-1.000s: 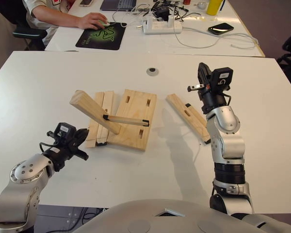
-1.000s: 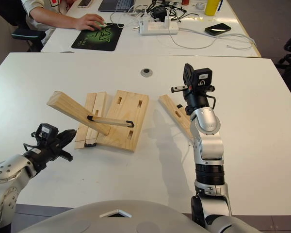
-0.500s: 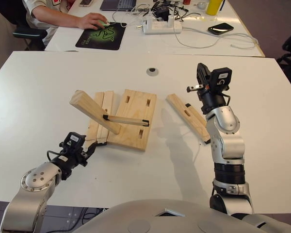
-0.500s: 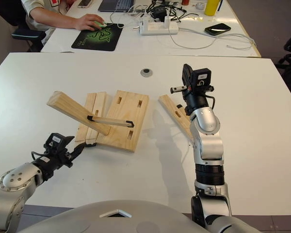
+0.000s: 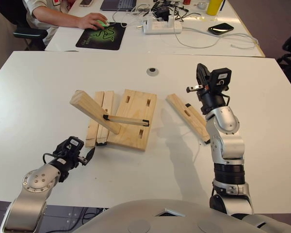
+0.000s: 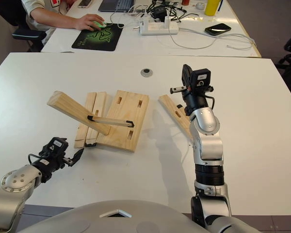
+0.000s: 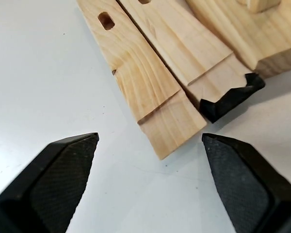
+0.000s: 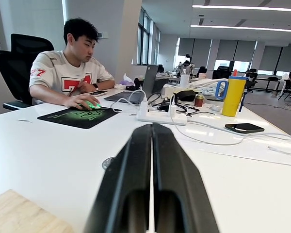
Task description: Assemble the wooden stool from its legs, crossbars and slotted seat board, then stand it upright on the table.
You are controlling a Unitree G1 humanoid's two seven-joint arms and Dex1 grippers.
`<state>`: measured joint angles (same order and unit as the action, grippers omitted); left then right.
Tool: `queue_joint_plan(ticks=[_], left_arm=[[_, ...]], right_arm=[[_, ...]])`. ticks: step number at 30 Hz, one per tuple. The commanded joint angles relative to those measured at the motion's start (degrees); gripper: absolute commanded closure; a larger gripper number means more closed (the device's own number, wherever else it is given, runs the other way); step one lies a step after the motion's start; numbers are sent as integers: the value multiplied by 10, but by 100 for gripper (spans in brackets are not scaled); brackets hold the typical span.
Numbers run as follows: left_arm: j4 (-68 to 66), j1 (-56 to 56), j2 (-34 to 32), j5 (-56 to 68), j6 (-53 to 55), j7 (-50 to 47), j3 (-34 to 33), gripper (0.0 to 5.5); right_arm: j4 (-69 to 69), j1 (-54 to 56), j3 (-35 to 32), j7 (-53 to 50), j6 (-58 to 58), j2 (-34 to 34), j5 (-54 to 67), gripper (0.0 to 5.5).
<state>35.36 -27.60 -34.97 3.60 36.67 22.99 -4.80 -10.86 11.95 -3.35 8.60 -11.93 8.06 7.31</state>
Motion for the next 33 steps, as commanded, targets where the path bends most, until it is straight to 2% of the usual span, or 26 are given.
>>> queue_joint_plan(ticks=[1,20,26,30,33], left_arm=[[-31,24,5,-19,-18,-6,16,153],[-103,38,16,-41,-62,-26,-44,153],[-25,1,-9,-30,-15,17,-55,153],[3,17,-16,-9,21,39,-74,153],[-10,41,2,-2,29,29,-72,153]], right_arm=[[-4,1,6,2,-7,-1,0,550],[3,6,14,15,-7,6,3,550],[8,8,11,21,-4,10,3,550],[9,6,12,23,1,12,-1,550],[11,5,15,24,3,12,-2,550]])
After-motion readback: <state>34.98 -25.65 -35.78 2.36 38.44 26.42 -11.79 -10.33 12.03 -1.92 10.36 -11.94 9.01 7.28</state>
